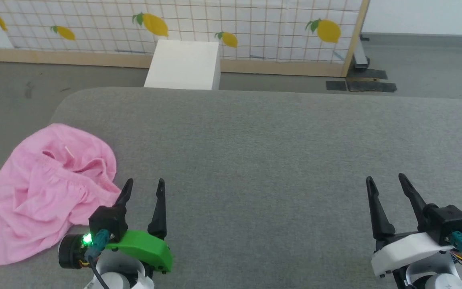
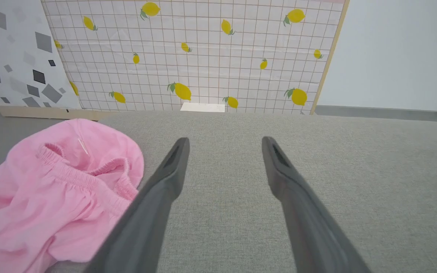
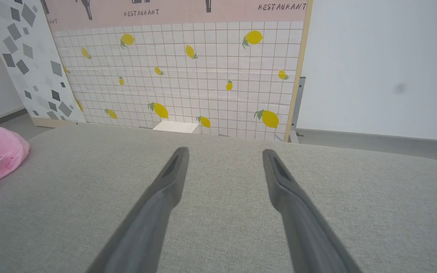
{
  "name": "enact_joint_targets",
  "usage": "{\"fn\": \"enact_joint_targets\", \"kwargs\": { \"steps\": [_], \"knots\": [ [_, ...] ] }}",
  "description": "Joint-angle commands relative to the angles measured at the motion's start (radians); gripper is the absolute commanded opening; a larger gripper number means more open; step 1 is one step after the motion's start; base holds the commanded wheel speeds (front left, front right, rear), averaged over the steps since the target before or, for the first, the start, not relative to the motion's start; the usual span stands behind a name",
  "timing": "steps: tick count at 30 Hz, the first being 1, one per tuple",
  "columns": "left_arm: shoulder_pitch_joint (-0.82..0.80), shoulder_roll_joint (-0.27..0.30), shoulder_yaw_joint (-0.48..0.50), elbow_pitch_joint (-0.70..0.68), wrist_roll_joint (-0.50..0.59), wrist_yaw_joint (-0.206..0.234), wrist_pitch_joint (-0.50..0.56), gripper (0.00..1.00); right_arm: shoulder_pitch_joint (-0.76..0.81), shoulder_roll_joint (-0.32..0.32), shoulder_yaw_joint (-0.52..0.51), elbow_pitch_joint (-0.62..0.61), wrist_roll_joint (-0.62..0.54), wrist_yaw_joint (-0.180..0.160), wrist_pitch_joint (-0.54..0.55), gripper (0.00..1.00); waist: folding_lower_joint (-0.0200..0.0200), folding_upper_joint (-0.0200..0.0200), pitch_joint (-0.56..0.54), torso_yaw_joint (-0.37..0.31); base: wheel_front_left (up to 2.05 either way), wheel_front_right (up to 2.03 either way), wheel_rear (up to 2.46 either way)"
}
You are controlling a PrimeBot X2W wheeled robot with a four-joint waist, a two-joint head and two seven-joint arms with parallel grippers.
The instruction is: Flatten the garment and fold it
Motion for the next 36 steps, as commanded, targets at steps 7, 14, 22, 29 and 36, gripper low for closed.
{"fn": "enact_joint_targets", "kwargs": {
  "steps": [7, 14, 22, 29, 36],
  "knots": [
    [-0.027, -0.002, 0.009, 0.007, -0.029, 0.002, -0.025, 1.0, -0.012, 0.002, 0.007, -0.01, -0.008, -0.001, -0.018, 1.0, 0.0, 0.0035, 0.013, 0.098, 0.0, 0.0, 0.0],
    [-0.026, -0.003, 0.037, 0.011, -0.046, 0.005, -0.04, 1.0, -0.021, 0.002, 0.04, -0.017, -0.021, -0.001, -0.016, 1.0, 0.0, 0.0039, 0.021, 0.183, 0.0, 0.0, 0.0],
    [-0.027, -0.003, 0.062, 0.019, -0.067, 0.007, -0.056, 1.0, -0.028, 0.002, 0.077, -0.019, -0.036, -0.001, -0.012, 1.0, 0.0, 0.0043, 0.028, 0.275, 0.0, 0.0, 0.0],
    [-0.02, -0.003, 0.08, 0.024, -0.084, 0.008, -0.07, 1.0, -0.029, 0.002, 0.101, -0.028, -0.049, -0.001, -0.011, 1.0, 0.0, 0.0046, 0.032, 0.334, 0.0, 0.0, 0.0],
    [-0.018, -0.003, 0.091, 0.033, -0.099, 0.001, -0.085, 1.0, -0.03, 0.002, 0.123, -0.033, -0.05, -0.001, -0.013, 1.0, 0.0, 0.005, 0.04, 0.382, 0.0, 0.0, 0.0]
  ]
}}
